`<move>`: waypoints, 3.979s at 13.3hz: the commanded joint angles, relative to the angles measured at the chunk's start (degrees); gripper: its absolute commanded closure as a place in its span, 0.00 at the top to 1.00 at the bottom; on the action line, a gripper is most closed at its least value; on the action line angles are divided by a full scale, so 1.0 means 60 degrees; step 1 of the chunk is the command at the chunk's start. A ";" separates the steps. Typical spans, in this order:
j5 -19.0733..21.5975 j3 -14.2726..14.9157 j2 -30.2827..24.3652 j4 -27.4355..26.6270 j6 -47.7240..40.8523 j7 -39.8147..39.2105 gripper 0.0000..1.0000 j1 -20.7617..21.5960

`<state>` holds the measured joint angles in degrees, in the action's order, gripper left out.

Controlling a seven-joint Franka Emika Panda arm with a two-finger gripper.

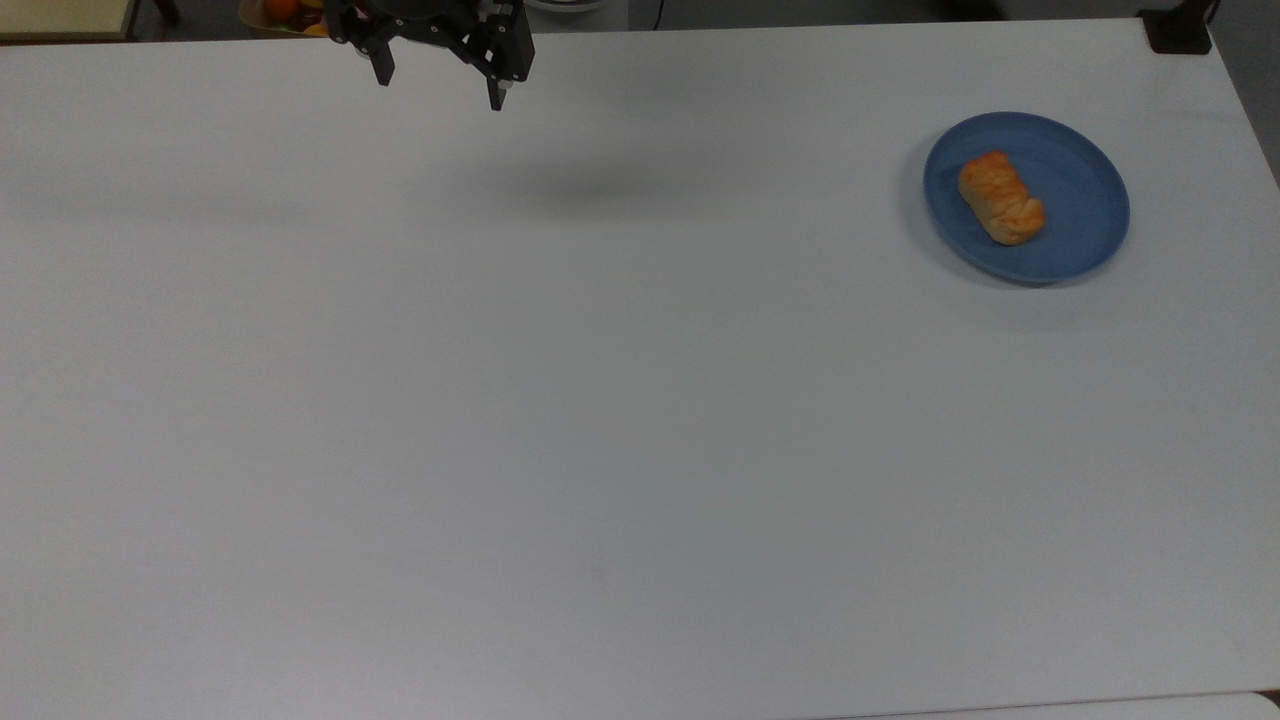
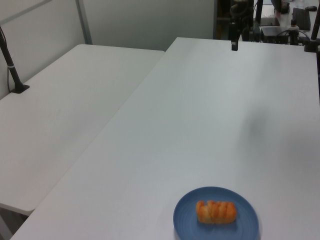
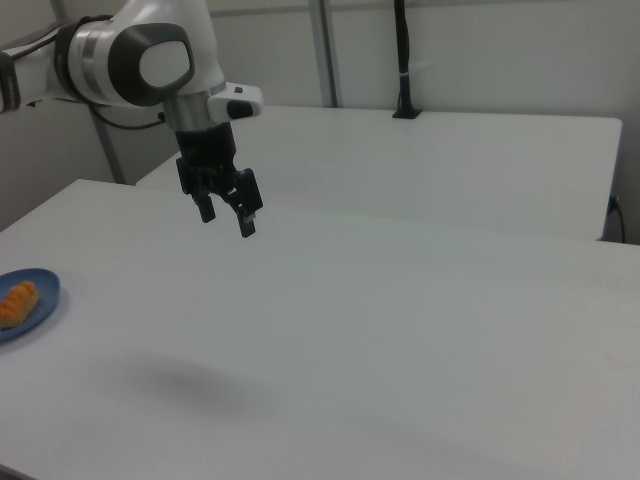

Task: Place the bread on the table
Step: 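Move the gripper over the blue plate toward the orange bread roll, then lower the gripper onto the bread roll and close it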

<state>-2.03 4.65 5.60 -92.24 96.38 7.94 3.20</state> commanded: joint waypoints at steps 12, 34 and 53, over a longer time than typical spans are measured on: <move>0.1511 -0.2221 -0.0114 0.0781 -0.0228 0.0856 1.00 -0.0124; -0.1534 -0.4979 0.4793 0.2057 0.2964 0.5488 1.00 0.3728; -0.3250 -0.5271 0.5572 0.1560 0.4064 0.6558 0.00 0.4199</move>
<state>-20.58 -26.68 40.55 -81.56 119.03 45.84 28.96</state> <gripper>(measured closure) 0.617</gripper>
